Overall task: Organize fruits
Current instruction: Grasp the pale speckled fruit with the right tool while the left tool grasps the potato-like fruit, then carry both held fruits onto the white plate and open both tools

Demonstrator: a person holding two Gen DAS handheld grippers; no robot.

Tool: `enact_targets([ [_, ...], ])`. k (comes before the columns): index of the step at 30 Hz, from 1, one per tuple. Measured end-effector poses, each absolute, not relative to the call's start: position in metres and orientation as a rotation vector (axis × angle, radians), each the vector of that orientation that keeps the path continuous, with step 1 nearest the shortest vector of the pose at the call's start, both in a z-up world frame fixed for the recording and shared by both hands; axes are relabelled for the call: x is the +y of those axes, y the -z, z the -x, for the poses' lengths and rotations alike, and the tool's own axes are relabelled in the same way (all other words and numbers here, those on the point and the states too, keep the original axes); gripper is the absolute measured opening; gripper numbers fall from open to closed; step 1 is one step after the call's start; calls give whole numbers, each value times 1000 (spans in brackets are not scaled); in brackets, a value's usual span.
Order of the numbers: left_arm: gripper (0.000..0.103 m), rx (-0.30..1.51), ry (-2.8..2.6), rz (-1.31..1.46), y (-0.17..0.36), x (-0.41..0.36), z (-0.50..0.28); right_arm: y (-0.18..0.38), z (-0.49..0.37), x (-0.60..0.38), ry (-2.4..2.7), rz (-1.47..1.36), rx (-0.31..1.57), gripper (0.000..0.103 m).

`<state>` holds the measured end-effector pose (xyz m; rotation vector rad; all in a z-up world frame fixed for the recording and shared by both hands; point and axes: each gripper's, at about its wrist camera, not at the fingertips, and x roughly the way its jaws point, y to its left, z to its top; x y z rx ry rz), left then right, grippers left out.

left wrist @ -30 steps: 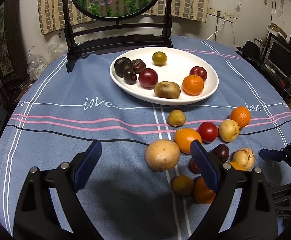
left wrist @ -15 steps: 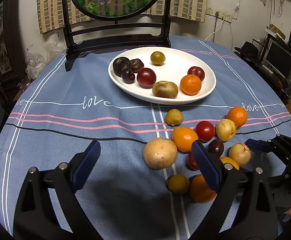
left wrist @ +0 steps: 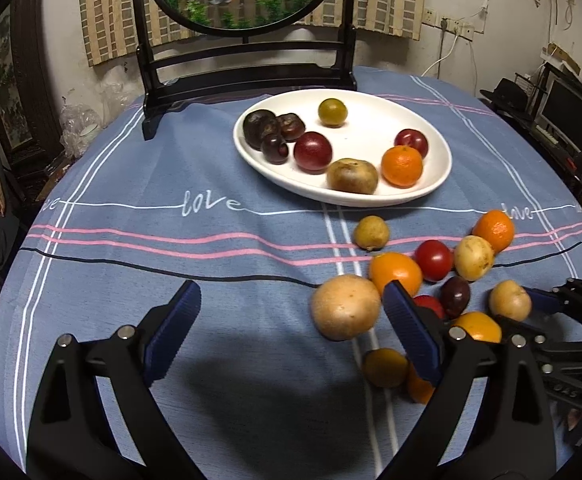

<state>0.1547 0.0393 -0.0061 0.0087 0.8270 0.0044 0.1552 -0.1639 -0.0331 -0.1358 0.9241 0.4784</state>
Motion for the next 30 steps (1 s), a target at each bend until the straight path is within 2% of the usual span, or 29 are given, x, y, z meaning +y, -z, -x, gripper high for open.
enact_targets([
  [9, 94, 866, 38, -77, 18, 25, -157, 23, -150, -172, -477, 121, 892, 40],
  [14, 87, 888, 64, -84, 27, 20, -160, 21, -148, -172, -488, 119, 881, 40],
  [19, 61, 923, 107, -83, 39, 14, -166, 18, -146, -170, -497, 124, 869, 40],
  [20, 51, 919, 119, -90, 39, 12, -167, 18, -146, -169, -498, 126, 869, 40],
  [21, 47, 918, 132, -99, 38, 9, -166, 18, -145, -169, -500, 127, 868, 40],
  [30, 46, 875, 136, -28, 24, 17, -162, 16, -146, -171, -496, 112, 861, 40],
])
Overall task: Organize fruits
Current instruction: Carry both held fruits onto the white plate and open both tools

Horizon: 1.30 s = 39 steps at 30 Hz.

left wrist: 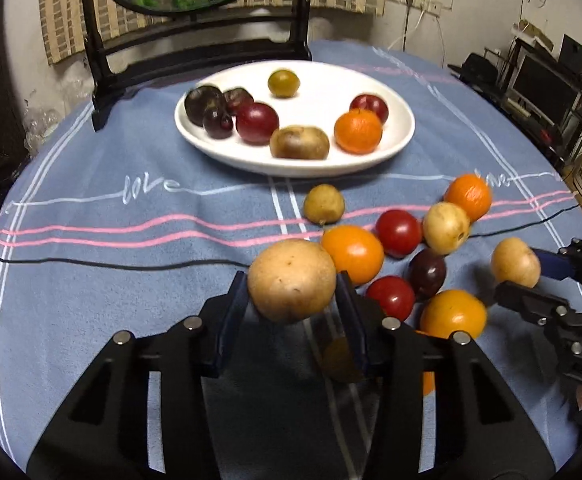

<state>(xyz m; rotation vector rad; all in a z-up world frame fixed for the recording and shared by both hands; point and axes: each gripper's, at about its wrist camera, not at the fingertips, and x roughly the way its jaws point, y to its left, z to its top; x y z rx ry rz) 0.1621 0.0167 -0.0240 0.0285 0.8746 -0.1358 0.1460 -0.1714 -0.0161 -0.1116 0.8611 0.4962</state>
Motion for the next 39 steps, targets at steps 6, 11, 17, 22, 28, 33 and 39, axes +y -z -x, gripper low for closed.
enact_targets([
  [6, 46, 857, 139, -39, 19, 14, -157, 16, -147, -173, -493, 109, 856, 40],
  [11, 46, 840, 122, -25, 7, 17, -154, 9, -148, -178, -480, 73, 835, 40],
  [17, 46, 825, 148, -10, -18, 17, -164, -12, -159, -178, -491, 34, 810, 41],
  [22, 46, 777, 114, -54, -41, 15, -192, -38, -190, -160, -518, 64, 778, 41],
  [28, 46, 806, 73, -9, -45, 24, -252, -43, -253, -139, -471, 21, 742, 41],
  [33, 46, 864, 18, 4, -31, 36, -295, -28, -300, -124, -473, -4, 812, 41],
  [39, 46, 916, 4, 34, -12, 39, -316, -15, -325, -100, -493, 31, 856, 41],
])
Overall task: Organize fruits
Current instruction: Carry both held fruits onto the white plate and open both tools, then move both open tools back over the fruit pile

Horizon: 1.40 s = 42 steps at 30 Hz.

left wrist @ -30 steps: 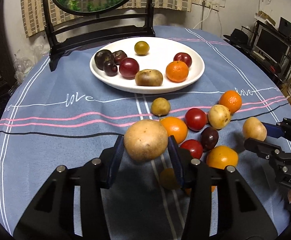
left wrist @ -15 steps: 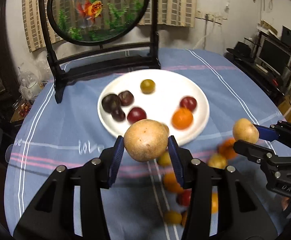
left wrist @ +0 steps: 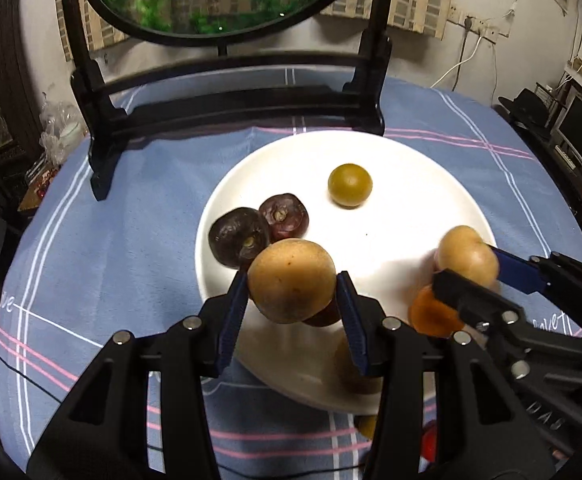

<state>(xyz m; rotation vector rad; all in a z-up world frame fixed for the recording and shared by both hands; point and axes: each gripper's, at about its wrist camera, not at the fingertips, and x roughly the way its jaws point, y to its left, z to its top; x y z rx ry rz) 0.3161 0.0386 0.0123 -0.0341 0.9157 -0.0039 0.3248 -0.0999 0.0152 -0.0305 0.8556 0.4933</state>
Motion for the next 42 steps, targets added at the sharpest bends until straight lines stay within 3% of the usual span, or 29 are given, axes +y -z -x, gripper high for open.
enact_targets([
  [4, 47, 911, -16, 66, -12, 44, -319, 0, -338, -96, -486, 13, 918, 44],
  [8, 60, 912, -8, 114, -15, 50, -316, -5, -335, -107, -487, -74, 890, 55],
  [11, 61, 904, 17, 114, -22, 48, -305, -13, -324, -114, -505, -93, 867, 56],
  [24, 82, 798, 60, 42, -50, 34, -212, -40, -241, -164, -492, -115, 791, 66],
  [31, 88, 780, 100, -37, -29, 26, -156, -31, -189, -186, -446, -83, 790, 69],
  [42, 89, 826, 86, 31, 9, 32, -153, 4, -180, -198, -384, -55, 835, 69],
])
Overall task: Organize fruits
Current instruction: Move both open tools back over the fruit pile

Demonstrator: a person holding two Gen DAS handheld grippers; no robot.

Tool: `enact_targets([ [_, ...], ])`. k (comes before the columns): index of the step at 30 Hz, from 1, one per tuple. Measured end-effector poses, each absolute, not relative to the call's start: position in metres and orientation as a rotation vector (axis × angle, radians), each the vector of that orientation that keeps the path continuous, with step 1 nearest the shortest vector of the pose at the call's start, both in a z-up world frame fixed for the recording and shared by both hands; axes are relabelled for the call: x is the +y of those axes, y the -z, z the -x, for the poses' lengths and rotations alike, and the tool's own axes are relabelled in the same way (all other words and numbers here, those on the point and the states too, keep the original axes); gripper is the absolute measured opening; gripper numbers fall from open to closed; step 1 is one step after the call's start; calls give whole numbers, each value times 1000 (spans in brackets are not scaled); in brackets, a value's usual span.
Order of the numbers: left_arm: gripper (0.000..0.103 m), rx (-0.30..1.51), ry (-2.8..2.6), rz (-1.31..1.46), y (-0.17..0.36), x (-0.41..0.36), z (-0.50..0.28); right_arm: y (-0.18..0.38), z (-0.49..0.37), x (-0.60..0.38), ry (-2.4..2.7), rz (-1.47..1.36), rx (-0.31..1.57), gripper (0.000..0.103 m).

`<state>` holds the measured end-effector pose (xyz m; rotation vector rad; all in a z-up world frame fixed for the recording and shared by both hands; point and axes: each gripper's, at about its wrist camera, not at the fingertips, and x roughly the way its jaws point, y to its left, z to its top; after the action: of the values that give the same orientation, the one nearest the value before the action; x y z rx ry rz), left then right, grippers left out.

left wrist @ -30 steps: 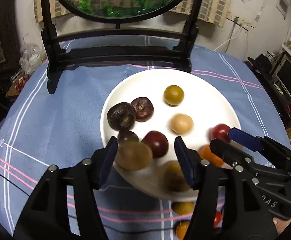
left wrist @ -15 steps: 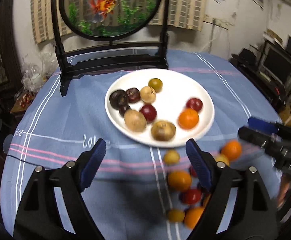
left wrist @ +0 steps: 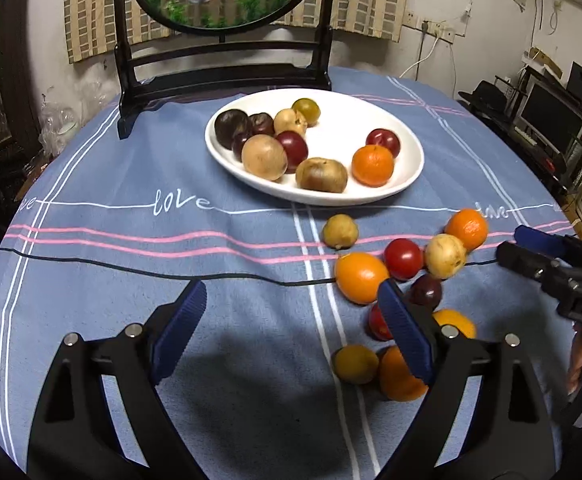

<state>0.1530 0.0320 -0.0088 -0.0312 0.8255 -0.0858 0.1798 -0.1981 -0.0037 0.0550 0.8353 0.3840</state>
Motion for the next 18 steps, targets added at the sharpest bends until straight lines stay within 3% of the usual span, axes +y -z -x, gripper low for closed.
enact_targets([
  [18, 93, 858, 131, 52, 20, 35, -155, 17, -168, -175, -481, 104, 930, 69],
])
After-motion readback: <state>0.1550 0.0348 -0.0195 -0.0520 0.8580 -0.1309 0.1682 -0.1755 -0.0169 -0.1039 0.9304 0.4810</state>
